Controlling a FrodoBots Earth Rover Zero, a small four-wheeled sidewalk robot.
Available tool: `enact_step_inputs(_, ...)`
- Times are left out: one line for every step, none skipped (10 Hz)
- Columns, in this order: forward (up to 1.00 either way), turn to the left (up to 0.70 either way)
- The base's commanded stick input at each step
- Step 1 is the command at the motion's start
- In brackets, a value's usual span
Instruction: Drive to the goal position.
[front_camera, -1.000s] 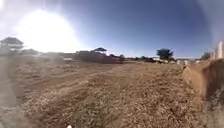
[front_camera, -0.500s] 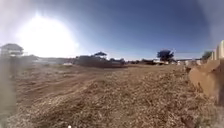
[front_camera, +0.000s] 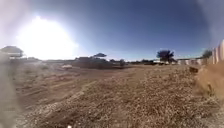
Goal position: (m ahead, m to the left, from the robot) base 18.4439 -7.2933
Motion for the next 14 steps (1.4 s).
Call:
enact_step_inputs(0.5,0.0)
enact_step_inputs(0.5,-0.03)
enact_step_inputs(0.5,-0.18)
enact_step_inputs(0.5,-0.4)
enact_step_inputs(0.5,-0.09)
enact_step_inputs(0.5,0.0)
enact_step_inputs(0.5,0.0)
enact_step_inputs(0.5,0.0)
enact_step_inputs(0.5,0.0)
enact_step_inputs(0.5,0.0)
enact_step_inputs(0.5,0.0)
enact_step_inputs(0.5,0.0)
enact_step_inputs(0.5,0.0)
enact_step_inputs(0.5,0.0)
